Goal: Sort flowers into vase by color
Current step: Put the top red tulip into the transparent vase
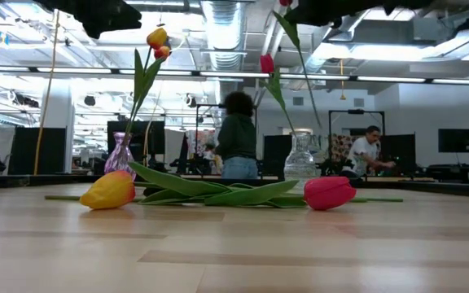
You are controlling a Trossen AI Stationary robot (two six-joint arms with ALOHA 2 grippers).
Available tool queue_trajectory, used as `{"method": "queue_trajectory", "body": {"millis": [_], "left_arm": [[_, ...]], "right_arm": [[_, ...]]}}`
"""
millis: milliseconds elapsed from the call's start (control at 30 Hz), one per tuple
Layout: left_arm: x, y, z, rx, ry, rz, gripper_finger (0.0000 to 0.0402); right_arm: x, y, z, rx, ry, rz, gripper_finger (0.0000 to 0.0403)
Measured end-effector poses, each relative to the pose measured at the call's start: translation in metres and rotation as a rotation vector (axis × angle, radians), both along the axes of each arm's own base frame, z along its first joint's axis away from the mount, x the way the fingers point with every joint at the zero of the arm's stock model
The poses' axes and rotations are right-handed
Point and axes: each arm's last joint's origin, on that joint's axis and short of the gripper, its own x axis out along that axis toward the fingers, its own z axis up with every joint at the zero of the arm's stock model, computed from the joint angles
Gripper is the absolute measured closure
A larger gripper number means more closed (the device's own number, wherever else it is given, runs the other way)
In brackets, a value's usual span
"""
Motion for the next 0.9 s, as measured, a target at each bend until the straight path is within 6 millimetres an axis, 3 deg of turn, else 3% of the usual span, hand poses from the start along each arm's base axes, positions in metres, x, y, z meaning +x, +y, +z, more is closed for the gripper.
{"method": "queue_trajectory", "body": {"millis": [233, 600, 900], "left_arm": [[0.000, 0.000, 0.000, 0.000, 0.000, 0.001, 0.0237], [0.000, 0.000, 0.000, 0.000, 0.001, 0.001, 0.0237], [0.000, 0.000, 0.000, 0.000, 0.000, 0.001, 0.0237]], "right_arm": [[-0.001, -0.017, 0.000, -0.016, -0.037, -0.055, 0.0361], [-0.003, -0.019, 0.004, -0.023, -0.094, -0.049, 0.0360], [-0.006, -0.016, -0.015, -0.045, -0.177, -0.027, 0.0360]]}}
